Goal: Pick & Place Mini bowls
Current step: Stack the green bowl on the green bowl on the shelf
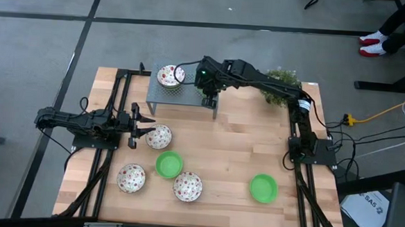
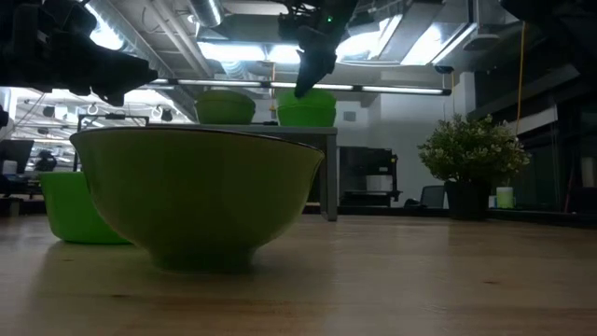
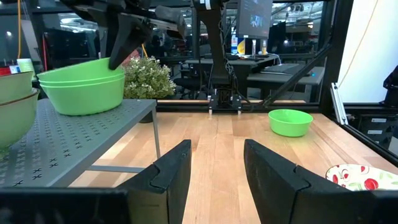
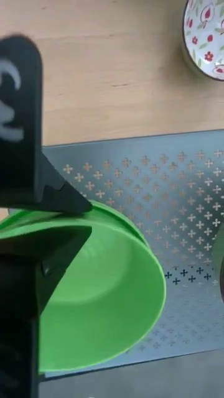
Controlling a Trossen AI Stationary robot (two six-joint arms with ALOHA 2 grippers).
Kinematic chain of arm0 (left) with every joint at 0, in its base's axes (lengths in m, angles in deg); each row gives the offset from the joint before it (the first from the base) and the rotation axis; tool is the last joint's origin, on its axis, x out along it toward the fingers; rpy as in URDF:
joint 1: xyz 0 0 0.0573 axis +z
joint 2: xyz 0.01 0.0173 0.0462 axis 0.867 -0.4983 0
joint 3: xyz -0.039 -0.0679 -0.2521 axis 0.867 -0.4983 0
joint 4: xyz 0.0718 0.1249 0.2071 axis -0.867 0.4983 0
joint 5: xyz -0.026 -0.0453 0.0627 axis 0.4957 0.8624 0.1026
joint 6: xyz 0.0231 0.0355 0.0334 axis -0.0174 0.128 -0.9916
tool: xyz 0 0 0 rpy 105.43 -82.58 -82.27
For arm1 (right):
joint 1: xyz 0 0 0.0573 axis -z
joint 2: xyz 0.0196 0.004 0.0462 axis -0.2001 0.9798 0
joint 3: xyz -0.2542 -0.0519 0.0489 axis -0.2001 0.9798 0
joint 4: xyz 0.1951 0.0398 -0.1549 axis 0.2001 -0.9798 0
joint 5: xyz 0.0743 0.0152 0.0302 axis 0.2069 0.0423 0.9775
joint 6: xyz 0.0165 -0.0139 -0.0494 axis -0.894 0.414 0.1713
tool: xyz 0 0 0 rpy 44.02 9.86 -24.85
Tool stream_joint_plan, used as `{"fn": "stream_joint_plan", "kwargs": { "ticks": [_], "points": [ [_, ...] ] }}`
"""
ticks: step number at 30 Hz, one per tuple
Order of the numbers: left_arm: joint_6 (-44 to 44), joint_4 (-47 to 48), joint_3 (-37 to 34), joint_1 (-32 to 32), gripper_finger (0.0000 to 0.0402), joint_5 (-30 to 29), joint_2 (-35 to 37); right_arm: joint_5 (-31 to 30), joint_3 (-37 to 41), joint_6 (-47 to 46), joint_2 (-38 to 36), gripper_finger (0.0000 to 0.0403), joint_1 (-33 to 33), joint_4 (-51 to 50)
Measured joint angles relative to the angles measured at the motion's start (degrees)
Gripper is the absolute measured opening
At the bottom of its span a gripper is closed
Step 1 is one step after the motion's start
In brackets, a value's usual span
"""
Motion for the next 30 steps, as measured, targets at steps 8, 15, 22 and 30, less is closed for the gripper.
{"fn": "stream_joint_plan", "kwargs": {
  "ticks": [8,15,22,30],
  "points": [
    [0.0,0.0,0.0,0.02,0.0143,0.0,-0.01,1.88,-0.04,0.03,-0.15,0.0135,0.0,0.15],
    [0.0,0.0,0.01,0.02,0.0143,0.0,-0.01,1.83,-3.99,1.94,-0.39,0.0199,0.0,-0.28],
    [0.0,0.0,-0.01,0.0,0.0143,0.0,-0.01,0.23,-8.78,4.15,-0.39,0.0213,-0.42,-1.84],
    [0.0,0.0,0.0,0.01,0.0143,0.0,-0.01,1.62,-9.51,-1.46,-2.96,0.0213,-4.99,-4.17]
  ]
}}
